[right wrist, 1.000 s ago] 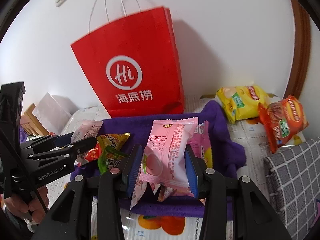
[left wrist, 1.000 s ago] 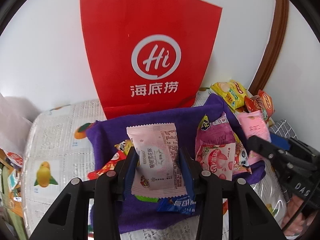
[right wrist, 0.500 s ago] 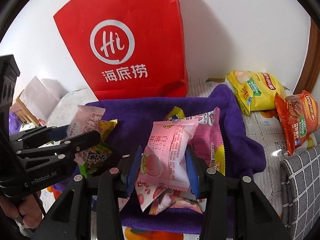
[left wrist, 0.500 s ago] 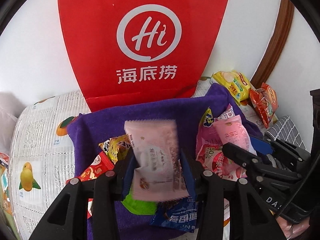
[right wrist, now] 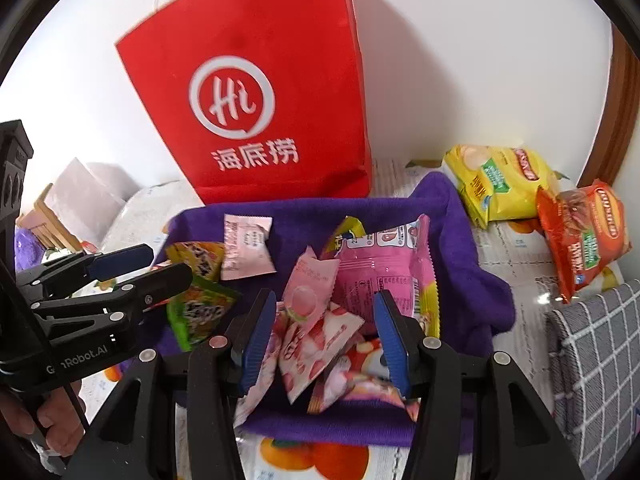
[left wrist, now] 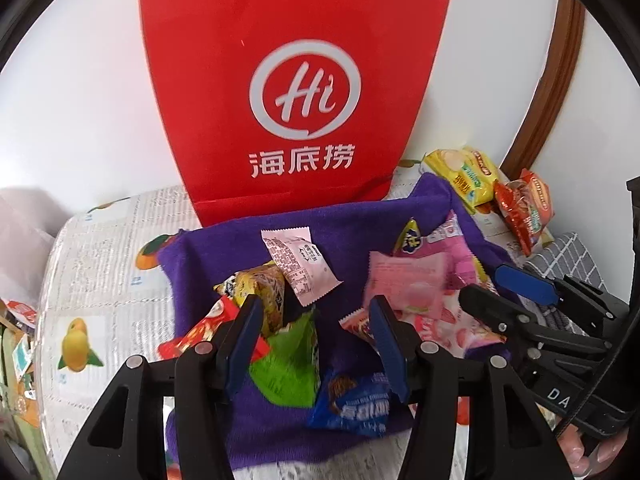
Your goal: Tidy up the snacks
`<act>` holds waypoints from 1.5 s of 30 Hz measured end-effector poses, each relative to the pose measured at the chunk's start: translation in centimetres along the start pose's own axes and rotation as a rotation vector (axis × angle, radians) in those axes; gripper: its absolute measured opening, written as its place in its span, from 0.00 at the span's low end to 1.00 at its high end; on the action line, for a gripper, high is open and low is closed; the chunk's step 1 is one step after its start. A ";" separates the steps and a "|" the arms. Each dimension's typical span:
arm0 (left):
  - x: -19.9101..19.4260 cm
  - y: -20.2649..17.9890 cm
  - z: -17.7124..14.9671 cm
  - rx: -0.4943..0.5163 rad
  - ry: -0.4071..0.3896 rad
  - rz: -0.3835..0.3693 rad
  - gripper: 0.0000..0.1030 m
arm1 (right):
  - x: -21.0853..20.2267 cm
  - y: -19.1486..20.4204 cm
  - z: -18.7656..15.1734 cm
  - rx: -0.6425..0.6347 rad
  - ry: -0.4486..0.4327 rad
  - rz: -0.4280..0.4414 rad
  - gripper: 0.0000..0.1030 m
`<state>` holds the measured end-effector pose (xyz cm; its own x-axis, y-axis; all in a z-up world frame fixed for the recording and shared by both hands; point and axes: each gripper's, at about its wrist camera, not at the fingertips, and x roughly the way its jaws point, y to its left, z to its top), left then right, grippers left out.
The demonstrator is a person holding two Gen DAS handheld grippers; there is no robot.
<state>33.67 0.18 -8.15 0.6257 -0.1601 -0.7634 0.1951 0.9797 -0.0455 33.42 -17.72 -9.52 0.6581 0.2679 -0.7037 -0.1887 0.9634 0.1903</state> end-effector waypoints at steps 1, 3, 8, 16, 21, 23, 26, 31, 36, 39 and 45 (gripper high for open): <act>-0.6 0.0 -0.1 -0.001 -0.005 0.000 0.51 | -0.9 0.2 -0.1 0.000 -0.011 -0.004 0.49; -2.2 -0.1 -0.6 -0.008 -0.021 -0.005 0.51 | -2.9 0.5 -0.5 -0.006 -0.030 -0.014 0.49; -6.6 -0.5 -2.4 -0.031 -0.056 -0.003 0.51 | -7.4 1.3 -1.7 -0.002 -0.041 -0.050 0.53; -13.8 -2.5 -6.4 -0.026 -0.121 0.058 0.58 | -14.4 2.1 -5.1 0.019 -0.058 -0.092 0.53; -17.7 -4.0 -8.8 -0.024 -0.156 0.047 0.71 | -17.7 2.3 -7.6 0.033 -0.062 -0.118 0.53; -19.0 -4.7 -9.8 -0.018 -0.162 0.052 0.81 | -19.0 2.4 -8.6 0.037 -0.059 -0.131 0.64; -20.6 -5.4 -11.0 -0.022 -0.175 0.057 0.83 | -21.0 2.5 -10.1 0.035 -0.091 -0.172 0.80; -23.2 -6.8 -12.9 -0.010 -0.193 0.059 0.89 | -24.2 2.4 -12.3 0.040 -0.126 -0.218 0.94; -25.1 -7.7 -14.2 -0.004 -0.213 0.060 0.89 | -26.1 2.0 -13.7 0.062 -0.119 -0.230 0.94; -25.8 -8.1 -14.7 0.000 -0.218 0.065 0.90 | -27.3 1.9 -14.4 0.069 -0.134 -0.234 0.94; -26.2 -8.4 -15.4 -0.005 -0.219 0.075 0.90 | -28.3 2.2 -14.9 0.061 -0.138 -0.236 0.94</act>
<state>4.00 -2.04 2.26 0.7873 -0.1088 -0.6069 0.1384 0.9904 0.0019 3.52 -23.28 0.62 0.7725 0.0303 -0.6342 0.0233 0.9968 0.0760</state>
